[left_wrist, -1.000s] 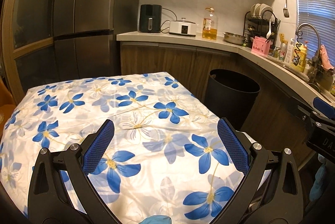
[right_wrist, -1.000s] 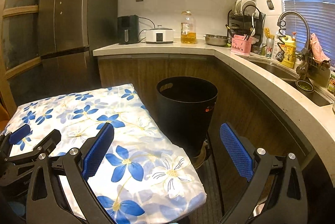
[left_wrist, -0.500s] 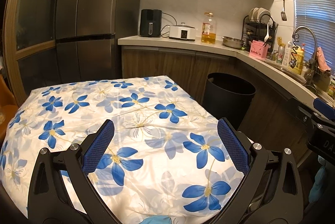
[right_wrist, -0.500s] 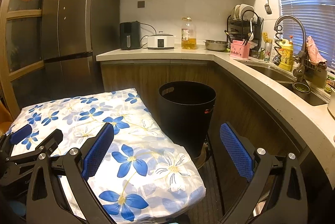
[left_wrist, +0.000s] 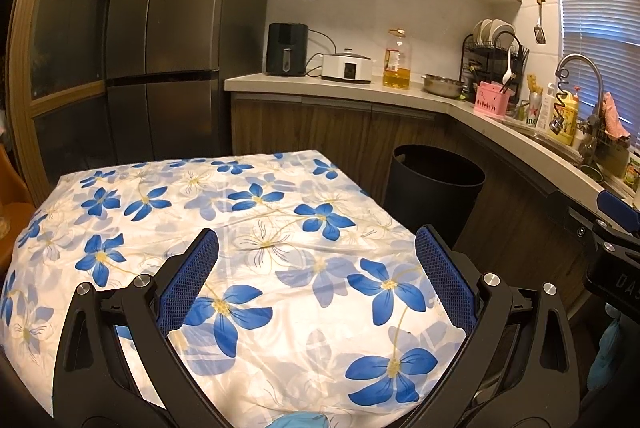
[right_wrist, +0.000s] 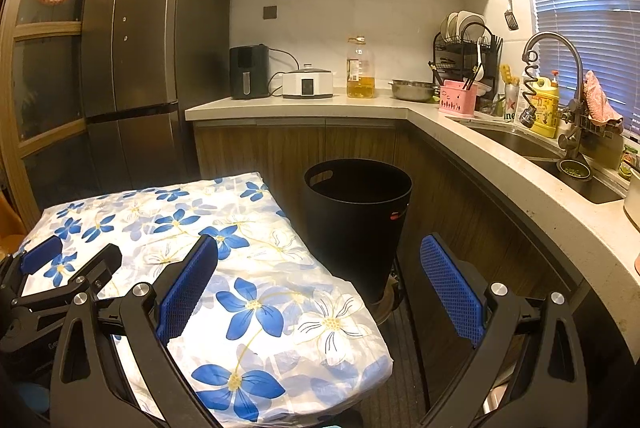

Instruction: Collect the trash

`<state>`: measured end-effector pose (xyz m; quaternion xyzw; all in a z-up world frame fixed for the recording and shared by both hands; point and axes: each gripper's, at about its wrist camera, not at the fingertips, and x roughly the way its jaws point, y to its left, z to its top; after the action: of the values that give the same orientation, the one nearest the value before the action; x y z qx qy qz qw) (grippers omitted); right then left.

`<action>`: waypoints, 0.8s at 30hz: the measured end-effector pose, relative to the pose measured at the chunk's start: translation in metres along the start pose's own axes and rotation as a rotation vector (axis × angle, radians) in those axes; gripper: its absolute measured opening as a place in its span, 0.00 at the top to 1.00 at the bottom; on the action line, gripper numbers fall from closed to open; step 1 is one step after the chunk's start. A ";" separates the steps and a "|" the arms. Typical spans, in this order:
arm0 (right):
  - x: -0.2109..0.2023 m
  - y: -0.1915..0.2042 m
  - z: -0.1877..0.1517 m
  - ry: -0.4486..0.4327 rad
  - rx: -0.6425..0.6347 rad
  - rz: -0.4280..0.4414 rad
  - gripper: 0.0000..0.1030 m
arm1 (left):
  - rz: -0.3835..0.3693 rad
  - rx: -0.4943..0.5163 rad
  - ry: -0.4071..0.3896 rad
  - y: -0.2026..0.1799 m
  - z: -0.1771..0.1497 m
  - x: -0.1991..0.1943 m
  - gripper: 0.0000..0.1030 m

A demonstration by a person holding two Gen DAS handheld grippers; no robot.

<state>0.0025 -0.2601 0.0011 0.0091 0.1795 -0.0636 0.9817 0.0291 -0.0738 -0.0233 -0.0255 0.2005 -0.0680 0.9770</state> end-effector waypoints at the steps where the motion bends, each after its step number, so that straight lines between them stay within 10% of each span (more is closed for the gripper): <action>1: 0.000 0.000 0.000 -0.001 0.000 0.001 0.05 | 0.001 0.000 0.001 0.000 0.000 0.000 0.06; 24: 0.000 0.003 0.002 -0.006 -0.002 0.004 0.05 | 0.001 0.001 -0.005 0.000 0.001 -0.002 0.06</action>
<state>0.0035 -0.2572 0.0029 0.0083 0.1769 -0.0614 0.9823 0.0279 -0.0737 -0.0218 -0.0249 0.1981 -0.0676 0.9775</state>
